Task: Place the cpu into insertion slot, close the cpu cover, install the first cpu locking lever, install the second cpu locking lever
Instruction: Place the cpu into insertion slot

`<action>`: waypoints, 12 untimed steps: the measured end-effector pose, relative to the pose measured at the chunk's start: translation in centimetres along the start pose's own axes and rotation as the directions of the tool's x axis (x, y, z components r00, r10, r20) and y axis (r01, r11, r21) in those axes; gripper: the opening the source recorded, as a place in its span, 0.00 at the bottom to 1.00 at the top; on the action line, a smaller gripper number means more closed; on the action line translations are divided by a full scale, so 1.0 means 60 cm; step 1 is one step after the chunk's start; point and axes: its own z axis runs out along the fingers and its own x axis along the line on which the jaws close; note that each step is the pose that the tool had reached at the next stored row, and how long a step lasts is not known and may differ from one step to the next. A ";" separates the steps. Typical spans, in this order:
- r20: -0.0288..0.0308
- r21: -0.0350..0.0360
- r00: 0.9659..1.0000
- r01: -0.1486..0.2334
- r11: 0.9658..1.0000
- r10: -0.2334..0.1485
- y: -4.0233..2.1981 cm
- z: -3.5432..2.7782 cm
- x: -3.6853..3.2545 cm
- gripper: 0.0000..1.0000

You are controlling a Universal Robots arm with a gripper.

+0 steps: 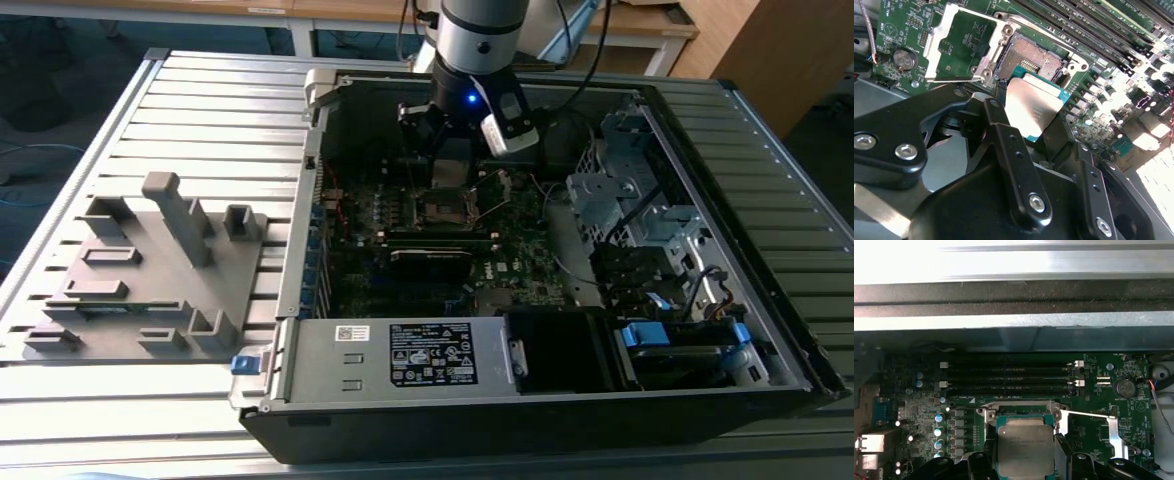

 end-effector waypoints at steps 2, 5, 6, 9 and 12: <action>0.001 0.000 1.000 0.000 1.000 0.000 0.000 0.003 0.000 0.54; 0.003 0.000 1.000 0.001 1.000 -0.001 -0.001 0.007 0.000 0.54; 0.005 0.000 1.000 0.001 1.000 -0.001 -0.001 0.008 0.000 0.54; 0.008 0.000 1.000 0.002 1.000 -0.002 -0.001 0.010 0.000 0.54; 0.009 -0.001 1.000 0.003 1.000 -0.003 -0.001 0.011 0.000 0.54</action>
